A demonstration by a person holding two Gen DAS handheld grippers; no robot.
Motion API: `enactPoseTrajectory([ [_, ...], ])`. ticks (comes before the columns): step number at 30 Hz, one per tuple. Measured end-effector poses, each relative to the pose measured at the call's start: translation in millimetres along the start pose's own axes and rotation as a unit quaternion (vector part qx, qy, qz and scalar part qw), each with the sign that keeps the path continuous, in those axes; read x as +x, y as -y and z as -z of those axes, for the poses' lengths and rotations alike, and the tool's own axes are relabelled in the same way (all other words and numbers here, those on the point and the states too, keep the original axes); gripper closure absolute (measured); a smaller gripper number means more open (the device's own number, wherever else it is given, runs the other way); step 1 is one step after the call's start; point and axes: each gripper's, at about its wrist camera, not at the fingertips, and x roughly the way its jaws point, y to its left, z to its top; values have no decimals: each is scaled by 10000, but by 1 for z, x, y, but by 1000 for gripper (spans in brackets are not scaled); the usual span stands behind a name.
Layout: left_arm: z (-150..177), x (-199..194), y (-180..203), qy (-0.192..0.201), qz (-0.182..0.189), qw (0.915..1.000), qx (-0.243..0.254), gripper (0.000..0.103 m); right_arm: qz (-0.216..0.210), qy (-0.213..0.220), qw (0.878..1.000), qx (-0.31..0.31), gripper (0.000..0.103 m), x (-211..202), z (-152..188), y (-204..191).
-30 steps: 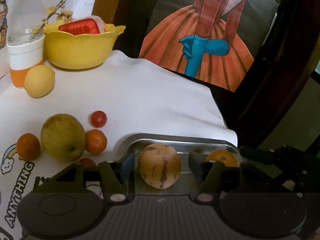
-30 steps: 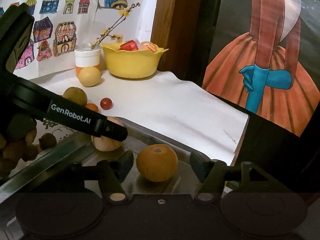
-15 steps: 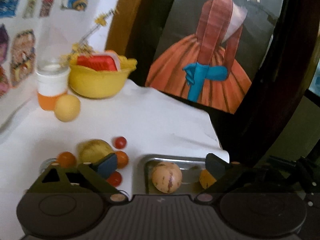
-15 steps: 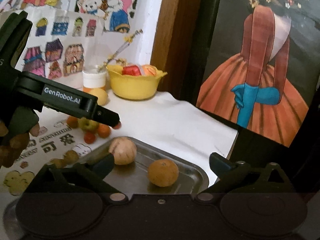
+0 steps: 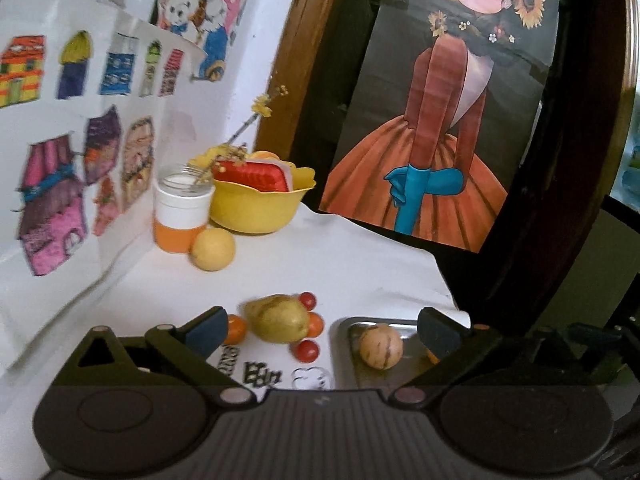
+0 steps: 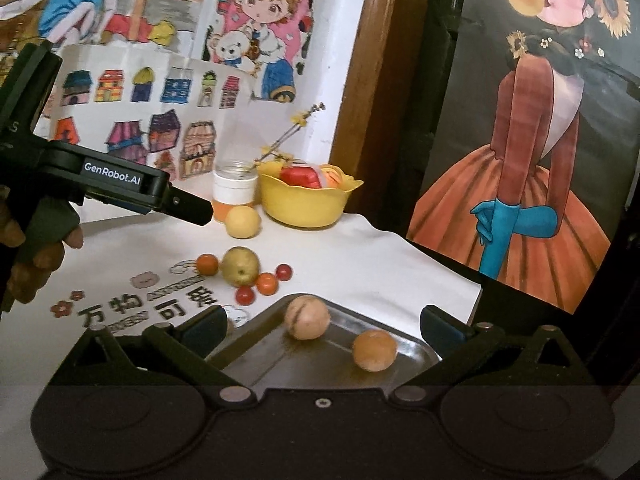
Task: Organize fruits
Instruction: 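Open both tools and withdraw them from the fruits on the tray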
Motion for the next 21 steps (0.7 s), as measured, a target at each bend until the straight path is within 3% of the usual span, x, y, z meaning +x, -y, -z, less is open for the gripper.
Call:
enactPoseTrajectory([
  [11, 37, -33, -25, -271, -58, 9989, 367, 1, -88, -277, 9996, 12, 1, -36, 16, -41],
  [21, 78, -37, -55, -751, -176, 9967, 234, 1, -223, -889, 9956, 175, 1, -39, 41, -73],
])
